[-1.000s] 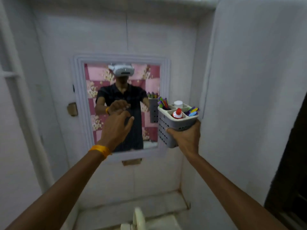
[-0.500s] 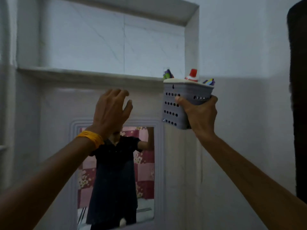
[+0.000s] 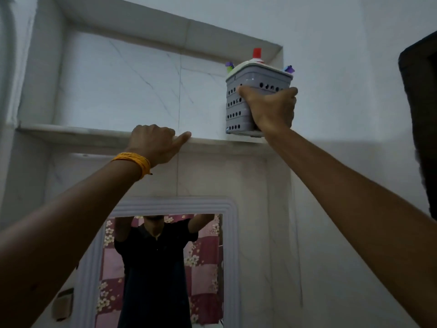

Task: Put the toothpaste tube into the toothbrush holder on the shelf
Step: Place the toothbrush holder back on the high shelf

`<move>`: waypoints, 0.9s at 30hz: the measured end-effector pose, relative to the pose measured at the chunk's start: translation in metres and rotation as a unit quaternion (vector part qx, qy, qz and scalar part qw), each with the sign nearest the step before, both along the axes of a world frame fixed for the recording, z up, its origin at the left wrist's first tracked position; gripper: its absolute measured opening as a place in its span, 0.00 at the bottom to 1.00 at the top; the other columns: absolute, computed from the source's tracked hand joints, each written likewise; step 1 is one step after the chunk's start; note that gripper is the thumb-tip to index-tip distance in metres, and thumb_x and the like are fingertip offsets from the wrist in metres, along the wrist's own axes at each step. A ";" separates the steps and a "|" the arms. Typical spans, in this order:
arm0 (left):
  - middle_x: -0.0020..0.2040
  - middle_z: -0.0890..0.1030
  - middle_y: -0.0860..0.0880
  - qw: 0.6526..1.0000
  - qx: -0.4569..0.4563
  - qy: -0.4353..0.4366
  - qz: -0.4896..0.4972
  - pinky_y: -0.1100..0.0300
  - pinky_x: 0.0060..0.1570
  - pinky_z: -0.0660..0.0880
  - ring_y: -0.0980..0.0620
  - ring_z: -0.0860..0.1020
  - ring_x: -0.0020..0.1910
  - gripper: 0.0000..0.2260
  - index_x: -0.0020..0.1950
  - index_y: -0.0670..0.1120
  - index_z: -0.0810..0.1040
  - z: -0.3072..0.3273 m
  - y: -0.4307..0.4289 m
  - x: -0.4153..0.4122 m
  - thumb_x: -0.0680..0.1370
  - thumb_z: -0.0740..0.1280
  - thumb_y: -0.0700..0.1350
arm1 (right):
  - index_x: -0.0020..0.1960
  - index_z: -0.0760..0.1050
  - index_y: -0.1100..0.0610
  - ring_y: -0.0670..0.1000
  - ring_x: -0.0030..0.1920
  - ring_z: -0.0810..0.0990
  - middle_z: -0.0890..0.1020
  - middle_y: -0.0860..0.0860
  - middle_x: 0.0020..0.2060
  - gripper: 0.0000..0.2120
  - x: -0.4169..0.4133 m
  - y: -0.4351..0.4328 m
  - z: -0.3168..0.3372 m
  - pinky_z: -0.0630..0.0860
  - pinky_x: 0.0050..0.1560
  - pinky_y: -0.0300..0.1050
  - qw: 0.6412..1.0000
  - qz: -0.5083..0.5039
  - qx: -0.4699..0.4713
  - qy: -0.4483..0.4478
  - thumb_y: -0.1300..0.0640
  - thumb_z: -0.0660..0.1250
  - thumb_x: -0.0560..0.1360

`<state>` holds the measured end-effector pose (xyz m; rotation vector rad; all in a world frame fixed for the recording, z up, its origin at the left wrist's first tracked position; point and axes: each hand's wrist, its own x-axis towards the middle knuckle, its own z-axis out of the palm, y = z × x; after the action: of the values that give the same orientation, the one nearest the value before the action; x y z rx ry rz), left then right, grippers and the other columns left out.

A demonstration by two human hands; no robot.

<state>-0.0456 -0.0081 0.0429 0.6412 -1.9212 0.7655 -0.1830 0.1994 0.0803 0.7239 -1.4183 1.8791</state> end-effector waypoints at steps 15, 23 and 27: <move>0.43 0.80 0.45 0.999 0.019 -0.030 -0.014 0.55 0.44 0.67 0.44 0.75 0.43 0.32 0.44 0.45 0.78 0.006 -0.002 0.002 0.79 0.46 0.69 | 0.78 0.59 0.59 0.62 0.71 0.73 0.72 0.57 0.72 0.57 -0.034 -0.075 0.011 0.75 0.67 0.64 0.989 -0.084 0.100 -0.065 0.29 0.78 0.62; 0.45 0.81 0.44 0.999 -0.004 -0.028 -0.015 0.51 0.50 0.71 0.43 0.76 0.43 0.31 0.51 0.45 0.76 0.003 -0.003 0.002 0.80 0.46 0.67 | 0.82 0.51 0.60 0.62 0.75 0.69 0.66 0.57 0.76 0.64 -0.039 -0.066 0.003 0.74 0.69 0.63 0.986 -0.052 0.148 -0.050 0.28 0.78 0.62; 0.58 0.80 0.41 0.999 0.009 -0.028 -0.016 0.45 0.59 0.68 0.39 0.77 0.56 0.30 0.61 0.44 0.74 -0.006 0.002 0.004 0.79 0.49 0.68 | 0.83 0.50 0.61 0.62 0.75 0.69 0.65 0.59 0.76 0.62 -0.041 -0.059 -0.021 0.76 0.69 0.62 0.986 -0.045 0.156 -0.028 0.28 0.75 0.66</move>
<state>-0.0420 -0.0063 0.0366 0.6035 -1.9865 0.7546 -0.2236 0.1406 0.0595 0.7441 -1.7752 1.6393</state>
